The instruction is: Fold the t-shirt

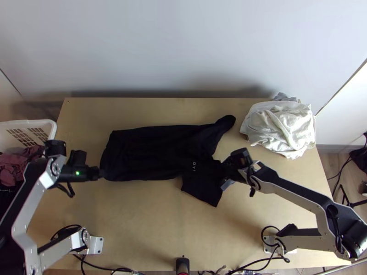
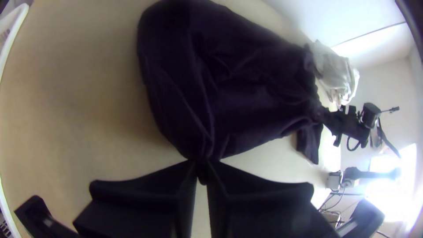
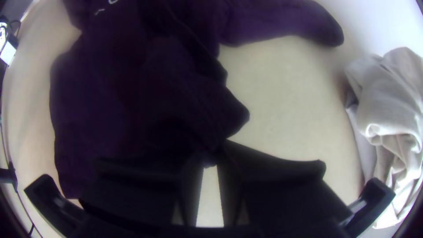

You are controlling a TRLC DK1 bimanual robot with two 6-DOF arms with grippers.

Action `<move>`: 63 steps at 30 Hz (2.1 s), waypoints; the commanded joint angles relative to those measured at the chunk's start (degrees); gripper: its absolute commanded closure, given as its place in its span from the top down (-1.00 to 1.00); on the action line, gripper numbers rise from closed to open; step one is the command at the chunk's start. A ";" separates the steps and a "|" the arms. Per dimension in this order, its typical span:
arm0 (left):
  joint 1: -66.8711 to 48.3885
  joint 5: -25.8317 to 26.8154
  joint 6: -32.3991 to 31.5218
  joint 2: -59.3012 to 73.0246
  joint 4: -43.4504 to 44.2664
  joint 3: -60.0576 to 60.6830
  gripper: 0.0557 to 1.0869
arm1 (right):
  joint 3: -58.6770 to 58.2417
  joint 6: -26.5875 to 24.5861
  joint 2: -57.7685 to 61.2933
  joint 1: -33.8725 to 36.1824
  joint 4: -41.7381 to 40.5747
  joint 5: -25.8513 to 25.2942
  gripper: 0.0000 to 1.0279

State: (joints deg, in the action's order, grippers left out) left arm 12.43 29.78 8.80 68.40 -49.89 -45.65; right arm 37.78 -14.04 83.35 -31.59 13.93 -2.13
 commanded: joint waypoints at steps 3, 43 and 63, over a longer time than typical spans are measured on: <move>-11.55 1.25 -7.22 -9.08 -1.09 5.83 -0.68 | -2.10 -2.66 -3.99 6.11 -0.75 -0.42 -0.73; -14.27 -1.39 -15.04 -21.56 4.54 14.97 -0.69 | -0.87 3.32 -24.99 6.98 28.96 4.06 0.93; -12.78 -1.48 -15.13 -24.37 4.01 14.97 -0.69 | -1.92 12.20 -16.38 -5.06 32.38 6.09 0.93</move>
State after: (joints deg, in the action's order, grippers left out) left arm -1.13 28.36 -6.22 45.50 -45.63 -30.59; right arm 36.27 -3.33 63.99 -34.46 46.76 3.92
